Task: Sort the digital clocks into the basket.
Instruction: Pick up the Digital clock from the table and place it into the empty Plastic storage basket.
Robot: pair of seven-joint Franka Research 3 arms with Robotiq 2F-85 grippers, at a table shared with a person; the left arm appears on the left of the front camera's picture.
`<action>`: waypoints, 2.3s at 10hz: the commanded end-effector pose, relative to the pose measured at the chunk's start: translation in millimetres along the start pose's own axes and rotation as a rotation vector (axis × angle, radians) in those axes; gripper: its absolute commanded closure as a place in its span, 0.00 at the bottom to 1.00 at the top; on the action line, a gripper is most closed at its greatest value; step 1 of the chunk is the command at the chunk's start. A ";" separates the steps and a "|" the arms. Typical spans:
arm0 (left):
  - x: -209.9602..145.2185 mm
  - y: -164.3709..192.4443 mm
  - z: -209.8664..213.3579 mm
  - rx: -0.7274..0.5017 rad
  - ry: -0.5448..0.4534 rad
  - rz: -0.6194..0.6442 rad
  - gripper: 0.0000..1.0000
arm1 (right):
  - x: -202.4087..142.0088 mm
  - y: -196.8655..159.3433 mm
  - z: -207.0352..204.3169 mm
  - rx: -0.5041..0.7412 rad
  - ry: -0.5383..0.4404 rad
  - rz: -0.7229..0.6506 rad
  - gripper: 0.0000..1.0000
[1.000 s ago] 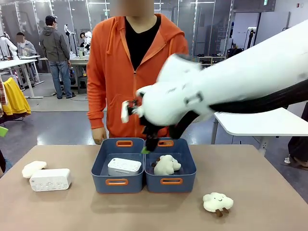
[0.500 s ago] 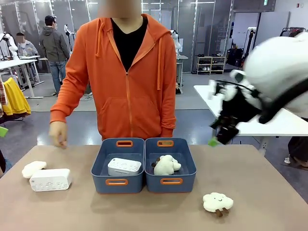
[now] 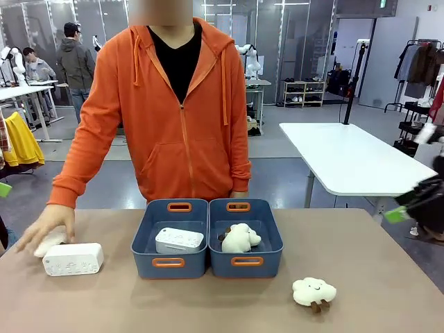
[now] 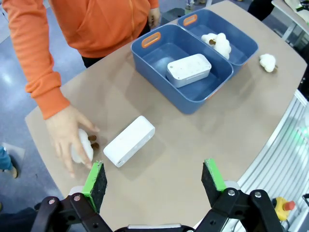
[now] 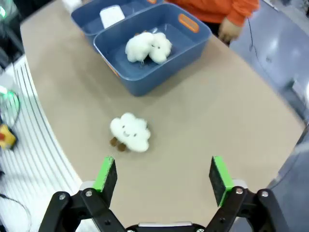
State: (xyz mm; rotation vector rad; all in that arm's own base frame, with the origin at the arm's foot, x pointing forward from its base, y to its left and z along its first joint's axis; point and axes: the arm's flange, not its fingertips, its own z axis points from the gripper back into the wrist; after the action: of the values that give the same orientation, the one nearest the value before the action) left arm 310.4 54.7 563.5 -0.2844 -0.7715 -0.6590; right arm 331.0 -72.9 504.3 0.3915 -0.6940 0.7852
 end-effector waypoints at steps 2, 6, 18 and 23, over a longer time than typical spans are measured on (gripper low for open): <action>-1.3 1.3 0.5 -0.010 0.000 -0.017 0.00 | -7.6 25.5 8.4 0.036 0.087 -0.292 0.04; -1.3 1.3 0.5 -0.010 0.000 -0.017 0.00 | -10.8 3.2 14.8 0.009 0.018 -0.097 0.04; -42.0 15.5 66.7 -0.025 0.059 -0.684 0.00 | -10.8 3.2 14.8 0.009 0.018 -0.097 0.04; 1.8 -24.9 -54.8 -0.055 0.407 -0.781 0.00 | -10.8 3.2 14.8 0.009 0.018 -0.097 0.04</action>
State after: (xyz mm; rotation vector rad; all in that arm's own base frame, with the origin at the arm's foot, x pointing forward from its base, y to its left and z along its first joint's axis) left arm 308.6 33.6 549.0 0.0960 -0.5660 -1.4178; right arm 315.3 -83.1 510.5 0.4280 -0.6387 0.6838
